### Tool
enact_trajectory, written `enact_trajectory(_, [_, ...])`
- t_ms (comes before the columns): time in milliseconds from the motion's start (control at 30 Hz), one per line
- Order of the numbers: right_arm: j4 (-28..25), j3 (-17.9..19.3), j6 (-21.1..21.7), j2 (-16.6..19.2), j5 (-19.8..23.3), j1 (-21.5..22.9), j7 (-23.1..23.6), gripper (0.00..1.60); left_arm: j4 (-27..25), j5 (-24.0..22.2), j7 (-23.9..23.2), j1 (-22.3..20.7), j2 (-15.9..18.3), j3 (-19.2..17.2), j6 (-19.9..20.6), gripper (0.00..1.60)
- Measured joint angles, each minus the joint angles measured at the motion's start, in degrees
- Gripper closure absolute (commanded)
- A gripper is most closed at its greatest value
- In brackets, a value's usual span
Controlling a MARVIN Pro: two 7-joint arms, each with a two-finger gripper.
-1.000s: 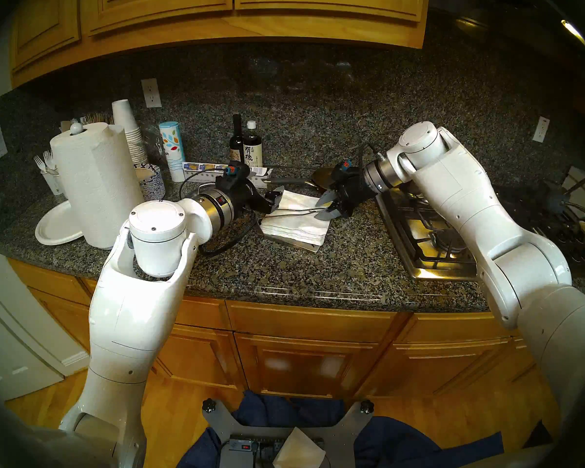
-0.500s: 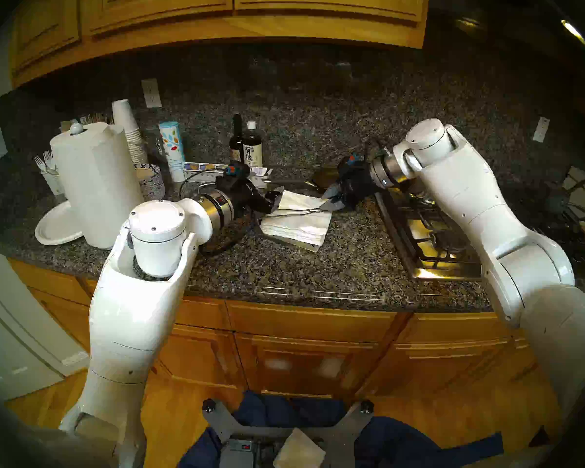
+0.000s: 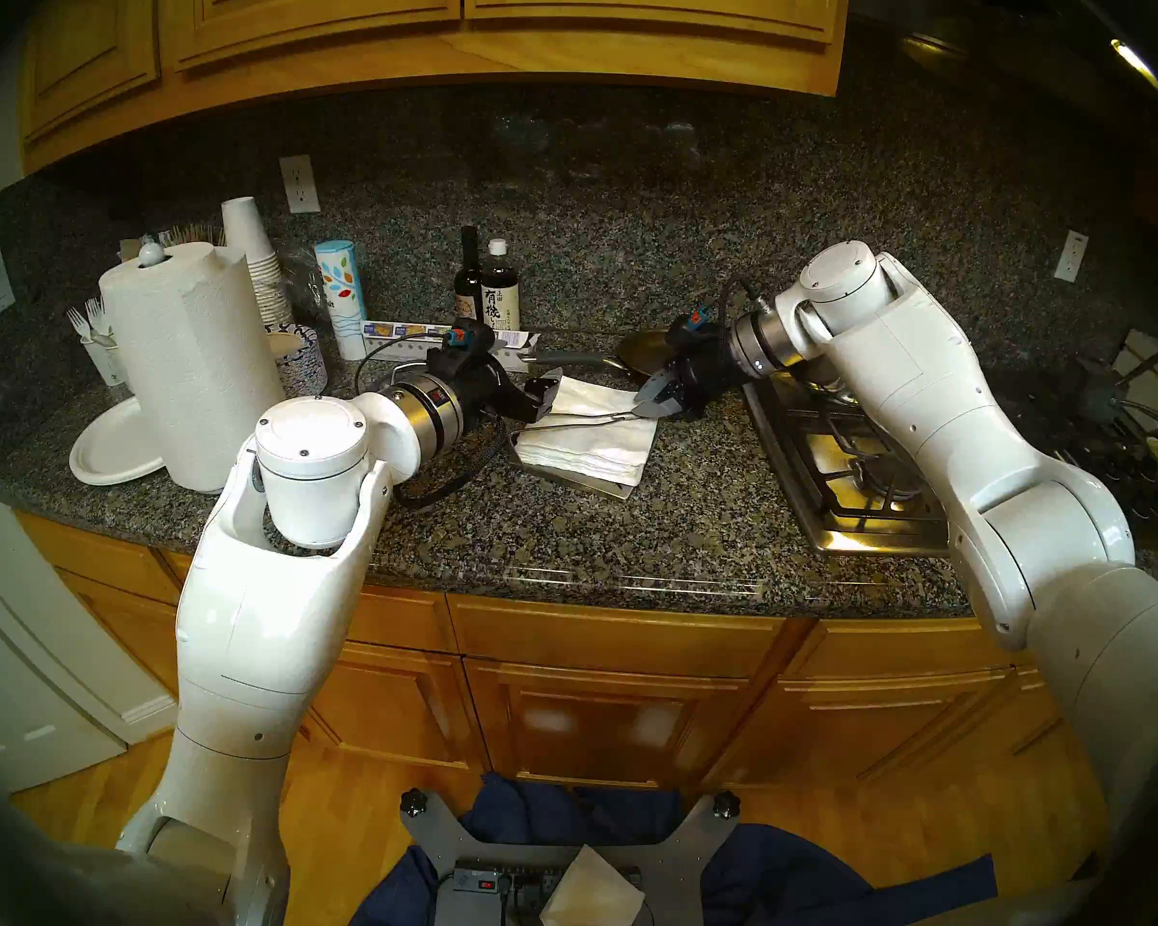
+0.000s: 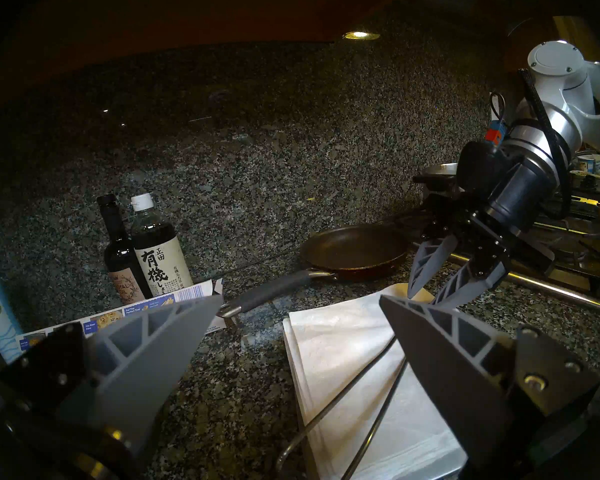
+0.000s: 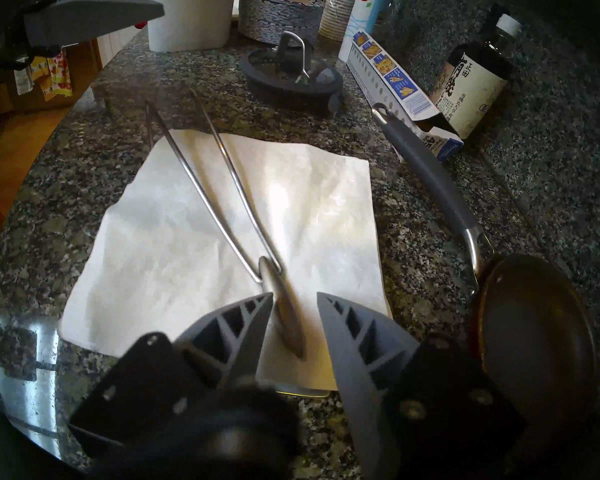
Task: Take napkin out of napkin holder
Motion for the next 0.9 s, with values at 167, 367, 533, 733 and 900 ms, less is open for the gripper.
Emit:
enact_trajectory(167, [0.02, -0.29, -0.22, -0.19, -0.01, -0.04, 0.16, 0.77, 0.0, 0.0, 0.0, -0.01, 0.0, 0.0, 0.0, 0.0])
enact_trajectory(367, [-0.01, -0.73, -0.28, -0.23, -0.1, -0.13, 0.86, 0.75, 0.0, 0.0, 0.0, -0.01, 0.0, 0.0, -0.01, 0.0])
enact_trajectory(533, [-0.26, -1.07, -0.09, -0.07, -0.34, -0.22, 1.18, 0.8, 0.0, 0.0, 0.0, -0.01, 0.0, 0.0, -0.01, 0.0])
enact_trajectory(733, [-0.39, -1.45, 0.26, 0.09, -1.2, -0.23, 0.99, 1.04, 0.01, 0.0, 0.0, -0.01, 0.0, 0.0, -0.02, 0.0])
enact_trajectory(900, [-0.39, -1.51, 0.36, 0.06, -1.65, -0.23, 0.91, 1.21, 0.01, -0.01, 0.0, -0.01, 0.0, 0.0, -0.02, 0.0])
